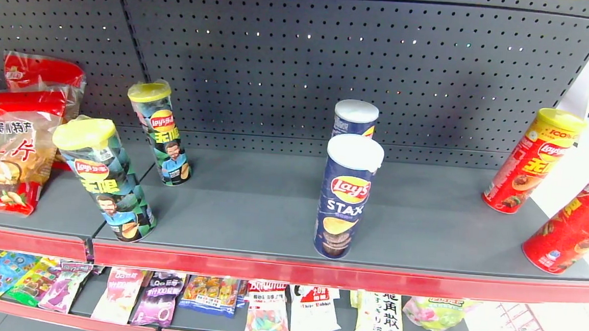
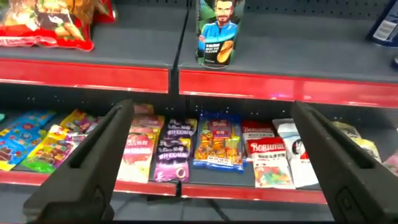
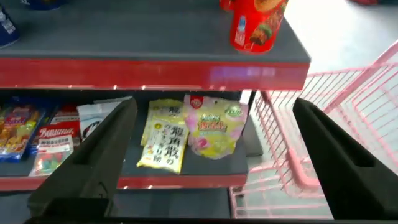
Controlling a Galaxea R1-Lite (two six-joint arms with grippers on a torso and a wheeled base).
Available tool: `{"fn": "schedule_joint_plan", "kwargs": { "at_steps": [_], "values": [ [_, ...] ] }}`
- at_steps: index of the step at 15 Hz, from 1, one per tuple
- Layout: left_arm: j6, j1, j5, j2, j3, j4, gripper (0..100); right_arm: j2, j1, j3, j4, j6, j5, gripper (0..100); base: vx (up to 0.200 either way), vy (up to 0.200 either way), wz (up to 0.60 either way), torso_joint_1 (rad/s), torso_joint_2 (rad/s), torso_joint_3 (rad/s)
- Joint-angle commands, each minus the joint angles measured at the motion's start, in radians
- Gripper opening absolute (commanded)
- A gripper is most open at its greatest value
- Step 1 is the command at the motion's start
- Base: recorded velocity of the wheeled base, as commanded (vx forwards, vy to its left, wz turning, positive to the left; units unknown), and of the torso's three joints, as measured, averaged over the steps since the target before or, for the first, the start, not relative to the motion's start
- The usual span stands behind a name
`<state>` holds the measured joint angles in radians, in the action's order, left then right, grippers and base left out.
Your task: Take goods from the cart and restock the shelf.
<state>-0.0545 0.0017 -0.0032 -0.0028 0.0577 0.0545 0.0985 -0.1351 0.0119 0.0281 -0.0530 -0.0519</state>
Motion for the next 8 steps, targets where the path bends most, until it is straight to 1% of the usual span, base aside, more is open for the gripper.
{"fn": "schedule_joint_plan", "kwargs": {
  "at_steps": [1, 2, 3, 4, 5, 6, 8],
  "values": [
    [0.001, 0.001, 0.006, 0.003, -0.006, -0.001, 100, 0.001, 0.002, -0.009, -0.028, 0.03, 0.001, 100, 0.0, 0.0, 0.0, 0.0, 0.0, 0.0],
    [0.022, 0.001, 0.081, 0.003, -0.01, -0.007, 100, 0.0, 0.003, -0.012, -0.027, 0.018, -0.006, 100, 0.0, 0.0, 0.0, 0.0, 0.0, 0.0],
    [0.022, 0.001, 0.118, 0.003, -0.015, -0.008, 100, 0.0, 0.006, -0.012, -0.025, -0.007, -0.013, 100, 0.0, 0.0, 0.0, 0.0, 0.0, 0.0],
    [0.027, 0.001, 0.132, 0.003, -0.015, -0.008, 100, 0.001, 0.006, -0.012, -0.027, 0.002, -0.014, 100, 0.0, 0.0, 0.0, 0.0, 0.0, 0.0],
    [0.039, 0.001, 0.115, 0.003, -0.015, -0.008, 100, 0.001, 0.006, -0.012, -0.027, 0.024, -0.008, 100, 0.0, 0.0, 0.0, 0.0, 0.0, 0.0],
    [0.056, 0.001, 0.078, 0.003, -0.019, -0.021, 100, 0.001, 0.006, -0.012, -0.027, 0.041, -0.006, 100, 0.0, 0.0, 0.0, 0.0, 0.0, 0.0],
    [0.054, 0.001, -0.049, 0.003, -0.033, -0.047, 100, 0.001, 0.006, -0.012, -0.028, 0.045, 0.004, 100, 0.0, 0.0, 0.0, 0.0, 0.0, 0.0]
  ]
}}
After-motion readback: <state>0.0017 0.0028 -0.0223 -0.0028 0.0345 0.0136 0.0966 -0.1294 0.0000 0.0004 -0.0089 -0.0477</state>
